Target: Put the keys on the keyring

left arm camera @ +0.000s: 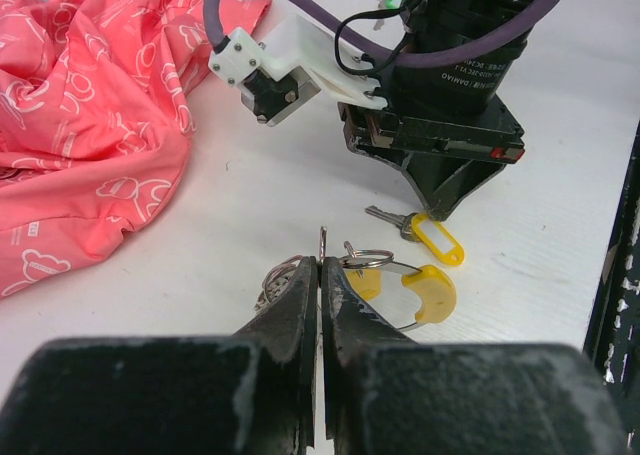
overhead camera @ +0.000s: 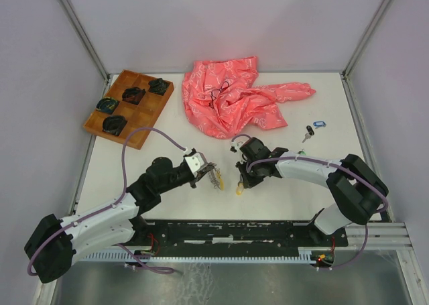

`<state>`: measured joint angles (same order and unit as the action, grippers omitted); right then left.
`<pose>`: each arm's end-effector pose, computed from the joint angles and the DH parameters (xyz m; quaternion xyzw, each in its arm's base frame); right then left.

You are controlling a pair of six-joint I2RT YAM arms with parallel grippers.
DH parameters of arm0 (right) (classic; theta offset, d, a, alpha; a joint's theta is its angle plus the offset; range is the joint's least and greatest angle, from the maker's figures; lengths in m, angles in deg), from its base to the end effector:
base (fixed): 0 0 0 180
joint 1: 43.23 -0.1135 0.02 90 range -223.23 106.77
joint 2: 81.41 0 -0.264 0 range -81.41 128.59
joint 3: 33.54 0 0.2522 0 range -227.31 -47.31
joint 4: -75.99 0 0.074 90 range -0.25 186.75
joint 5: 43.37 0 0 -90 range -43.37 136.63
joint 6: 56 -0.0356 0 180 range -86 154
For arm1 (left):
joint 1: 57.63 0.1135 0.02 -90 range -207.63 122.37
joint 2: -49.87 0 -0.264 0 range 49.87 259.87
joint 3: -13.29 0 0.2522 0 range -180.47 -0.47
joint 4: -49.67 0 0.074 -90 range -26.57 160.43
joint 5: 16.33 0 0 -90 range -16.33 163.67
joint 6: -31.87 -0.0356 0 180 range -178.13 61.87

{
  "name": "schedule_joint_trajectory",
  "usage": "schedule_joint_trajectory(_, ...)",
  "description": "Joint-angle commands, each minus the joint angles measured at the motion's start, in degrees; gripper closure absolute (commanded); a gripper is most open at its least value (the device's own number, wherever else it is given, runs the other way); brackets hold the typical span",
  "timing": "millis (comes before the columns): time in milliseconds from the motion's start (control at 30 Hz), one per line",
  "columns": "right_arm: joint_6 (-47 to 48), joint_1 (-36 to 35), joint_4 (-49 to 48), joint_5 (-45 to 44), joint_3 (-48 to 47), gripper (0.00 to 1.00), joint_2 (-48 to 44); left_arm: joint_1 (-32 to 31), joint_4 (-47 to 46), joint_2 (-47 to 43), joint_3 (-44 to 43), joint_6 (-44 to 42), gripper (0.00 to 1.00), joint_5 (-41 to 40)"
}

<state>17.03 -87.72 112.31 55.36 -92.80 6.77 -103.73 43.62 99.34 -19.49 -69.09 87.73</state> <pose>0.1946 0.1987 0.1563 -0.2475 0.9421 0.1731 0.1458 0.1301 -0.1477 0.2217 0.4335 0.6338 -0.2811 0.5757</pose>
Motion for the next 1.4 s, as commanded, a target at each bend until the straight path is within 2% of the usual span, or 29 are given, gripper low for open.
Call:
schedule_joint_trajectory(0, 1.48, 0.01, -1.53, -1.03, -0.3, 0.93, -0.47, -0.14, -3.21, -0.24, -1.45, -2.24, 0.97, 1.44)
schedule_joint_trajectory(133, 4.2, 0.02, 1.22, -1.75, -1.69, 0.99, -4.02, -0.14, -4.73, -0.34, -0.75, -2.18, 0.97, 1.99)
schedule_joint_trajectory(433, 14.72, -0.4, 10.99, -1.76, -8.36, 0.99, -13.26, -0.14, -16.08, 1.59, 3.69, -2.85, 0.97, 1.55)
schedule_joint_trajectory(600, 23.94, -2.11, 15.41, 1.06, -12.16, 0.99, -15.49, -0.18, -12.03, 0.26, 2.16, -5.31, 0.97, 1.83)
schedule_joint_trajectory(667, 24.65, -2.77, 19.1, -3.89, -15.33, 0.99, -15.26, -0.13, -11.68, -0.75, 2.11, -6.17, 0.97, 2.99)
schedule_joint_trajectory(733, 26.45, -2.75, 21.57, -0.33, -17.65, 0.99, -15.19, -0.19, -11.47, -1.55, 2.12, -6.26, 0.97, 3.39)
schedule_joint_trajectory(767, 25.2, -3.36, 20.78, -3.86, -17.27, 0.99, -15.17, -0.18, -11.33, -1.79, 2.17, -6.46, 0.97, 3.42)
schedule_joint_trajectory(800, 23.81, -3.84, 20.73, -8.38, -17.71, 0.99, -14.46, -0.11, -11.18, -1.97, 2.27, -6.52, 0.97, 3.24)
schedule_joint_trajectory(933, 20.98, -3.94, 28.11, -5.61, -21.2, 0.99, -6.74, -0.08, -10.85, -2.63, 2.83, -6.47, 0.97, 2.19)
schedule_joint_trajectory(1033, 16.79, -3.94, 32.81, -7.99, -22.97, 0.99, -0.37, -0.09, -10.53, -3.8, 3.35, -6.35, 0.97, 1.1)
schedule_joint_trajectory(1200, 13.24, -3.94, 29.69, -6.86, -19.72, 0.99, 1.85, -0.07, -10.77, -5.57, 4.31, -6.04, 0.97, -0.24)
schedule_joint_trajectory(1367, 11.95, -3.94, 26.99, -5.88, -20.97, 0.99, 8.33, -0.04, -10.61, -5.92, 4.35, -5.91, 0.97, -0.09)
